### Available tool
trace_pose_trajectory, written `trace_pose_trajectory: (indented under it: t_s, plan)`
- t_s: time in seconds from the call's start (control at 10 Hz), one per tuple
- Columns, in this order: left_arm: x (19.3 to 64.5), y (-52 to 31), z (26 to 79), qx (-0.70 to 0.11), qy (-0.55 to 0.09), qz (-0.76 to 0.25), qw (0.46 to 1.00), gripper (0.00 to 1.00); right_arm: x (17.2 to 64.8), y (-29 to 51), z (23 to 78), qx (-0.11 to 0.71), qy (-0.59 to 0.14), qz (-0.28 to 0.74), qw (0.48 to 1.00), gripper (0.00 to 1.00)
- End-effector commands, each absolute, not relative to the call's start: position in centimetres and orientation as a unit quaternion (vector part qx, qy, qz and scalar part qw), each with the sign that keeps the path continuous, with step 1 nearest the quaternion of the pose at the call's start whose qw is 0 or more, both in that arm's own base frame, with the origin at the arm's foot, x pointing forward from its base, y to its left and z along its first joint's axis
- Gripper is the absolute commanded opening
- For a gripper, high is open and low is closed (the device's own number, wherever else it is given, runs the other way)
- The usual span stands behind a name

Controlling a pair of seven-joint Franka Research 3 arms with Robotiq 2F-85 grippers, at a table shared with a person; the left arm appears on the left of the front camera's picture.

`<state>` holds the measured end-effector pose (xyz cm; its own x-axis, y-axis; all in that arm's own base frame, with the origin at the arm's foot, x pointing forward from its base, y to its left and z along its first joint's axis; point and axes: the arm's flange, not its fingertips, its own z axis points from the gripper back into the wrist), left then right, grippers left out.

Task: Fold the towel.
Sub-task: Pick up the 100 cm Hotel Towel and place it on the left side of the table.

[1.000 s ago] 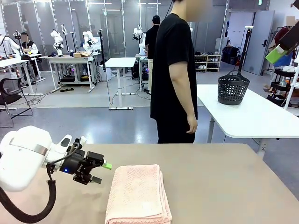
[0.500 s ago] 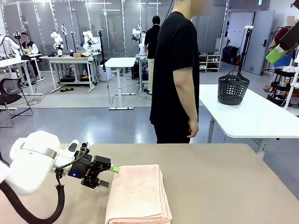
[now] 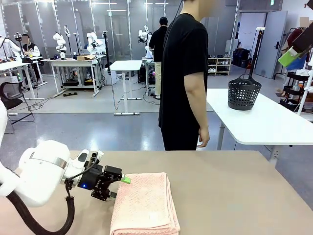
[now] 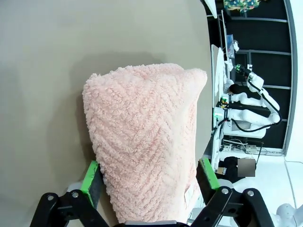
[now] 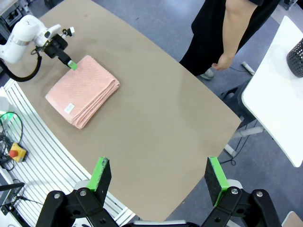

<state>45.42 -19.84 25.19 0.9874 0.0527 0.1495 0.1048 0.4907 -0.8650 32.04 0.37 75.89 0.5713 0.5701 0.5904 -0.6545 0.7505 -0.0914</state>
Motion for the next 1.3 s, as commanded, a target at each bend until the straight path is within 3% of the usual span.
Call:
trace_pose_trajectory:
  t_s: [0.0,0.1,0.3,0.6,1.2]
  plan:
    - [45.2,-20.6,24.3,-0.515,-0.083,-0.009,0.853,0.87,31.9,0.2,76.1,0.068,-0.303,0.347,0.885,1.0]
    - [45.0,-20.7,24.1,-0.515,-0.077,-0.007,0.854,0.48,31.9,0.2,76.1,0.068,-0.303,0.347,0.885,1.0]
    - [44.8,-20.6,24.0,-0.513,-0.085,-0.01,0.854,0.0,31.9,0.2,76.1,0.068,-0.303,0.347,0.885,1.0]
    - [44.7,-20.4,24.2,-0.513,-0.091,-0.013,0.854,0.03,31.9,0.2,76.1,0.068,-0.303,0.347,0.885,1.0]
    - [45.2,-20.0,24.8,-0.507,-0.075,-0.009,0.859,0.0,31.9,0.2,76.1,0.068,-0.303,0.347,0.885,1.0]
